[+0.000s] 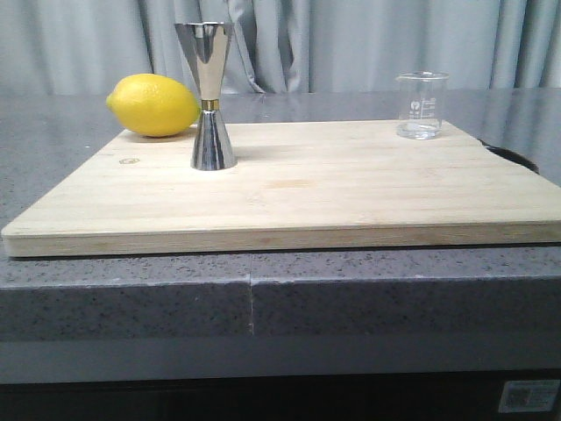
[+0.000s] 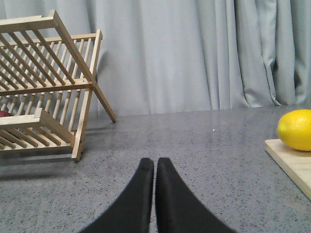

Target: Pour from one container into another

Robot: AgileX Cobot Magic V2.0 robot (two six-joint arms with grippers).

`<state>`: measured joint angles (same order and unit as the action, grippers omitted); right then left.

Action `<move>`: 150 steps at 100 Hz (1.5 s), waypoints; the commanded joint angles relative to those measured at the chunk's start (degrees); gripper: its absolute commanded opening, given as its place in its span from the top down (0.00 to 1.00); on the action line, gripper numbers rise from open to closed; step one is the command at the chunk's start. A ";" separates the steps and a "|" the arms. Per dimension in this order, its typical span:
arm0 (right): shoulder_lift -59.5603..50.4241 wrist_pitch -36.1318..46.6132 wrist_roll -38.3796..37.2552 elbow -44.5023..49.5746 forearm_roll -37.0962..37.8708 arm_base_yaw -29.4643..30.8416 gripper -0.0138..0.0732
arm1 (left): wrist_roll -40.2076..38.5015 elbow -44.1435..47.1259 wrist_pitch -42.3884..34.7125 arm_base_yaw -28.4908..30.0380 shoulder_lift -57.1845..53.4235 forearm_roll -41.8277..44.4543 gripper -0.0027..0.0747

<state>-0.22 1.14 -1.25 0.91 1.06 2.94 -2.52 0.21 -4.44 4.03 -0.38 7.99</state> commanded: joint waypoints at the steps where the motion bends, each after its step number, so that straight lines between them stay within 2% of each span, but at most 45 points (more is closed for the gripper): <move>1: -1.52 2.83 0.15 0.27 -0.07 0.29 0.92 | -0.42 1.69 -4.09 -0.45 -1.17 -0.52 0.99; 150: -1.39 1.17 0.15 0.27 -0.07 0.29 0.92 | -0.42 1.69 -4.09 -0.45 -1.17 -0.52 0.99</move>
<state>-0.50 -1.63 -1.25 0.91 0.97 2.94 -2.52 0.21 -4.44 4.03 -0.38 7.99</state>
